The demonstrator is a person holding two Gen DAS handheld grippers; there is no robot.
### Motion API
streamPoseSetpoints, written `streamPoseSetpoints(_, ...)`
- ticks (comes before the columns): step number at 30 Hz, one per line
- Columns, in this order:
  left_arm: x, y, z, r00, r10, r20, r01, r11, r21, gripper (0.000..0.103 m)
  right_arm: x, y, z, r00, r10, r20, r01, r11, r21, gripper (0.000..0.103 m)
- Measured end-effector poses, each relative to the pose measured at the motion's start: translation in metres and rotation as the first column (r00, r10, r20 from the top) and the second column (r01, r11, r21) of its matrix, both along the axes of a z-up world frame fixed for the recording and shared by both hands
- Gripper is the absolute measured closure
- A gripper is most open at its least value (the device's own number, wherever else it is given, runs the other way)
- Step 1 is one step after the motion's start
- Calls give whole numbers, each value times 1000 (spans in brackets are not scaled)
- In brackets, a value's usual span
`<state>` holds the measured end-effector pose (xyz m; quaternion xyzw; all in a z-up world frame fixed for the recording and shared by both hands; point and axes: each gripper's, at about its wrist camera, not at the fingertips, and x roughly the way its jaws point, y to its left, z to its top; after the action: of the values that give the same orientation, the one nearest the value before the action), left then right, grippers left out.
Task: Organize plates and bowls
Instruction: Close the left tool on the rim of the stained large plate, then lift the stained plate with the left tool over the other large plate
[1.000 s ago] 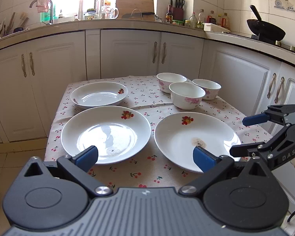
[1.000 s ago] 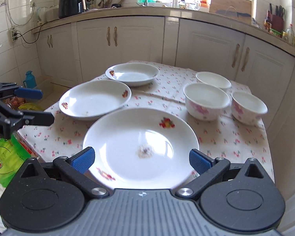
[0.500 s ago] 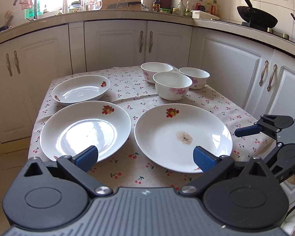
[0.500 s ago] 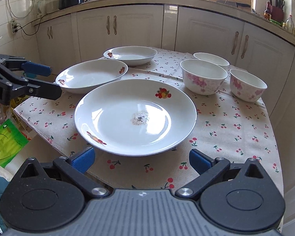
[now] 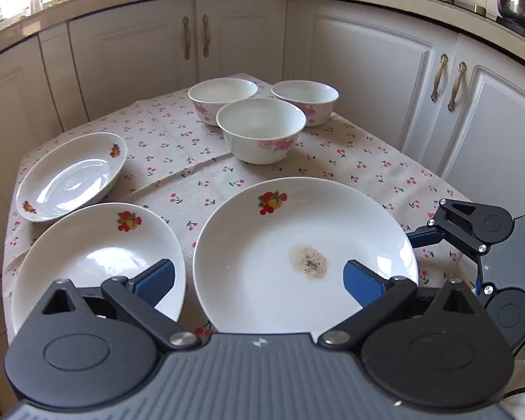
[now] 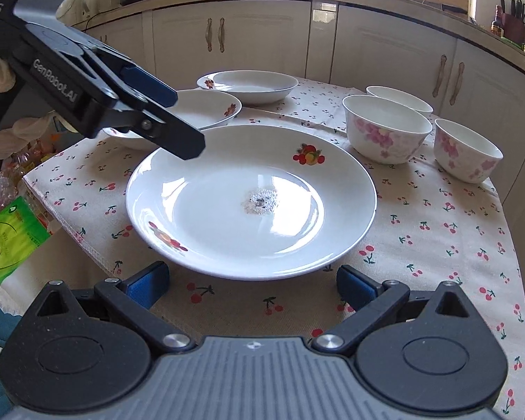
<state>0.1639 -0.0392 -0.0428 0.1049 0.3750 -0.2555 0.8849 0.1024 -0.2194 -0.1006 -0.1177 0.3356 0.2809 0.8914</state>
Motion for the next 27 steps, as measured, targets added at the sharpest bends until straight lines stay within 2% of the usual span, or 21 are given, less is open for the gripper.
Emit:
streamPoseSetpoints(3, 17, -9, -2, 999, -38, -2, 38, 999, 31, 2, -1, 0, -1, 1000, 1, 7, -1, 1000, 4, 0)
streamPoseSetpoints(13, 76, -27, -19, 985, -122, -122, 131, 989, 69, 4, -2, 1, -3, 1000, -20, 23, 20, 1000, 14, 0)
streamPoseSetpoints(15, 82, -29, -22, 979, -140, -148, 153, 985, 81, 13, -3, 1, -4, 999, -24, 34, 23, 1000, 19, 0)
streamPoseSetpoints(17, 87, -32, -25, 971, -164, -176, 181, 979, 89, 17, -3, 1, -4, 999, -25, 33, 24, 1000, 19, 0)
streamPoseSetpoints(21, 92, -36, -28, 951, -214, -221, 240, 966, 97, 21, -2, 1, -3, 999, -24, 29, 23, 1000, 18, 0)
streamPoseSetpoints(27, 100, -35, -32, 934, -234, -271, 267, 959, 91, 25, 0, 2, -3, 999, -19, 28, 18, 1000, 17, 0)
